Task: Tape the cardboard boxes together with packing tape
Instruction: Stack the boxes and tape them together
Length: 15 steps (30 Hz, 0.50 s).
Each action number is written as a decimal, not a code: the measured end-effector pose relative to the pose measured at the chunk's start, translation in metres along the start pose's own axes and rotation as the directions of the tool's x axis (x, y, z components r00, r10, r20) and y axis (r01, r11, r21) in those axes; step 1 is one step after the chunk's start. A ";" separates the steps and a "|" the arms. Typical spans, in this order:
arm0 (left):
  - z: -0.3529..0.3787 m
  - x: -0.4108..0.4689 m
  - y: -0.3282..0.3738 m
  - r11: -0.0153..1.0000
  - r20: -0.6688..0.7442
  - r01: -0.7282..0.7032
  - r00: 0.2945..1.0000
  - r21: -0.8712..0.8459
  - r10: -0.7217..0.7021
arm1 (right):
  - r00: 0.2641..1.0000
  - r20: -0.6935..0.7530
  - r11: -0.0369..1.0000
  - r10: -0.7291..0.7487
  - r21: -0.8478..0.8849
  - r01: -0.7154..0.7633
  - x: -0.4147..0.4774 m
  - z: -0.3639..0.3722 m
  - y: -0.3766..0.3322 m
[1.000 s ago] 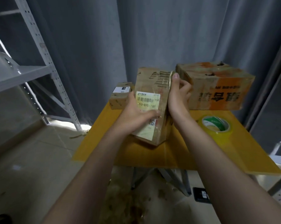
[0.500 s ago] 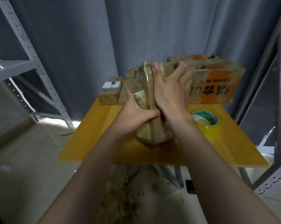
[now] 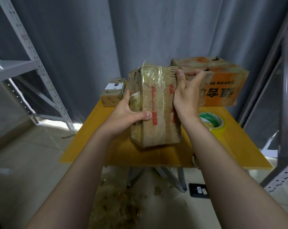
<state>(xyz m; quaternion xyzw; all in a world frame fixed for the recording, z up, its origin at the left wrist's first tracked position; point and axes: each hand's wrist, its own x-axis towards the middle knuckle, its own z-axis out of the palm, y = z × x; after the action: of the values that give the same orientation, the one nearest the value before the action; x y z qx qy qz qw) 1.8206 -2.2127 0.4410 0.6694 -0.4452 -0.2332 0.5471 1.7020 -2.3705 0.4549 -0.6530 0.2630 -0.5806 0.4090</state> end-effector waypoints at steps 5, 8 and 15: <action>-0.002 0.004 -0.001 0.999 0.015 0.017 1.000 -0.038 -0.017 | 0.999 -0.040 0.999 -0.007 0.032 0.008 -0.002 0.001 -0.001; -0.008 0.006 -0.007 0.993 0.001 0.031 1.000 -0.116 -0.031 | 0.999 0.000 0.998 0.055 0.025 -0.055 -0.002 0.004 0.001; -0.017 0.003 -0.014 0.931 -0.054 0.010 0.998 -0.366 -0.032 | 0.784 0.389 0.835 0.484 0.064 -0.547 0.009 0.013 -0.003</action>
<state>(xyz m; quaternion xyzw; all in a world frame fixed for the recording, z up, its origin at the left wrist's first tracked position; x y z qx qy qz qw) 1.8405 -2.2057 0.4336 0.5674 -0.3707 -0.2979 0.6722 1.7155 -2.3736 0.4630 -0.6118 0.3014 -0.3382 0.6484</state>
